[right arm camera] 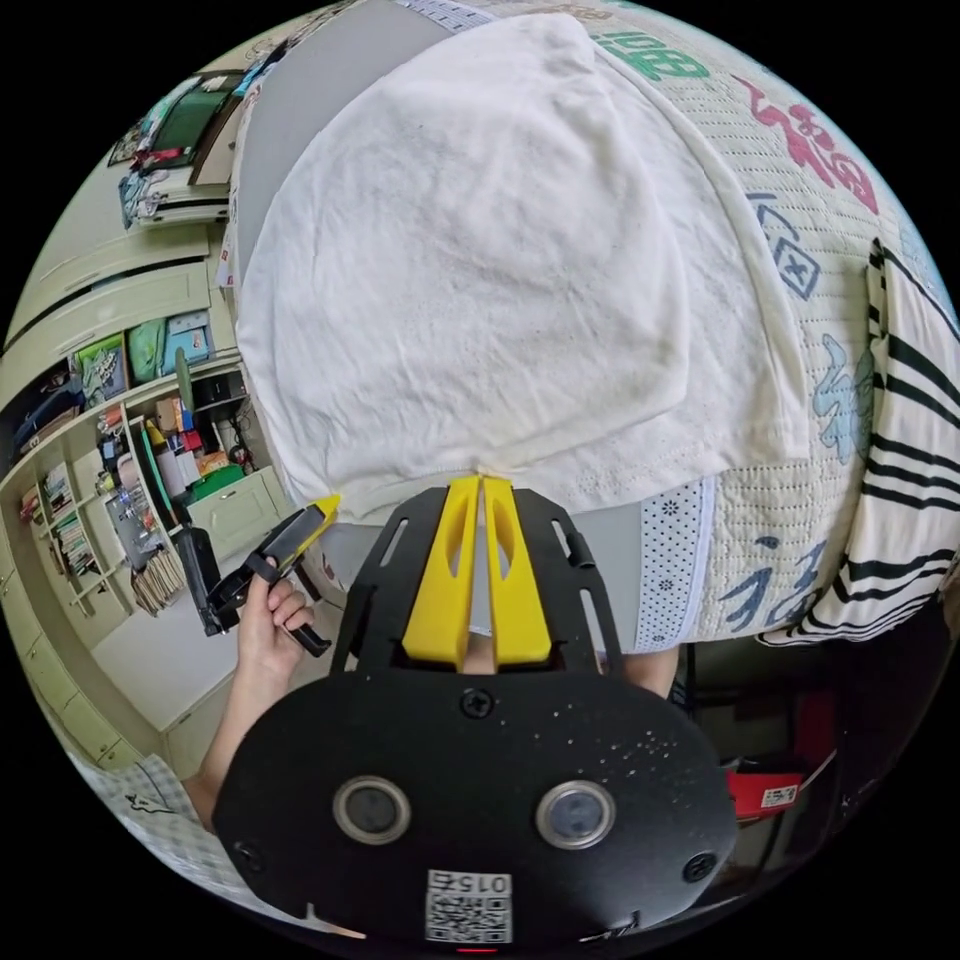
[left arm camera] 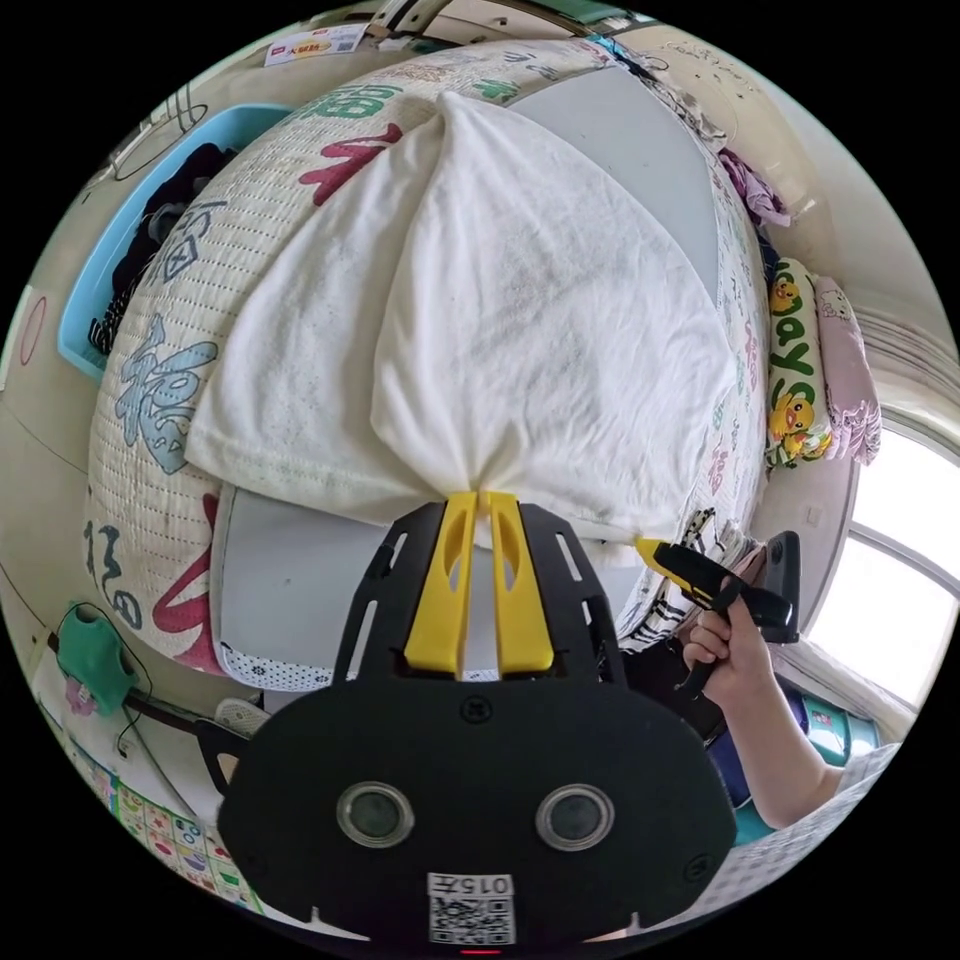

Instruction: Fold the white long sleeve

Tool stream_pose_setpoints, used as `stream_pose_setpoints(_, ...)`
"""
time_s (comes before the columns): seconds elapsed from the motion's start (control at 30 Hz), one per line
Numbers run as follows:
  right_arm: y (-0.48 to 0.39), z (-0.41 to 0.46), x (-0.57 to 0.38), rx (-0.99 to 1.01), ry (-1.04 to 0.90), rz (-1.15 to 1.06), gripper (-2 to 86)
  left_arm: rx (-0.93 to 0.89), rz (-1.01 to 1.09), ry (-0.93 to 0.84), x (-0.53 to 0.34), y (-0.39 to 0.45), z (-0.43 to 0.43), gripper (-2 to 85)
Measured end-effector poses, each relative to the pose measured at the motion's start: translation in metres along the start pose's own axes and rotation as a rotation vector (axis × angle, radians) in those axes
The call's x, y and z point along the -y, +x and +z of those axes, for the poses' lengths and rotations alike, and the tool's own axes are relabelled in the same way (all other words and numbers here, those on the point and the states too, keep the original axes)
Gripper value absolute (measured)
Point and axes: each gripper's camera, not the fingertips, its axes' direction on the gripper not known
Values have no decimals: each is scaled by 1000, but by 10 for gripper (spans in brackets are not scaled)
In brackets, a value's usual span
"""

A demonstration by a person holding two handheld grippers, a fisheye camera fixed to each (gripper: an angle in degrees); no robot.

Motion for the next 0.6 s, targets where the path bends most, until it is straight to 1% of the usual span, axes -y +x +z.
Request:
stream_pose_setpoints(0.1,-1,2,-4,-30,-17,-10,0,30,35,-9,-6,11,-6,2)
stream_pose_setpoints(0.3,-3,13,-6,-23,-46,17,-2,98,86,-39,-15,34,-18,-3)
stream_pose_setpoints(0.4,-20,17,-5,-113,-63,-54,-3,149,130,-70,-18,49,-23,-2)
stream_pose_setpoints(0.47,-39,23,-7,-218,-70,-146,-4,204,178,-88,-22,62,-27,-1)
stream_pose_setpoints(0.6,-59,30,-12,-311,-55,-224,-4,273,215,-88,-31,80,-33,0)
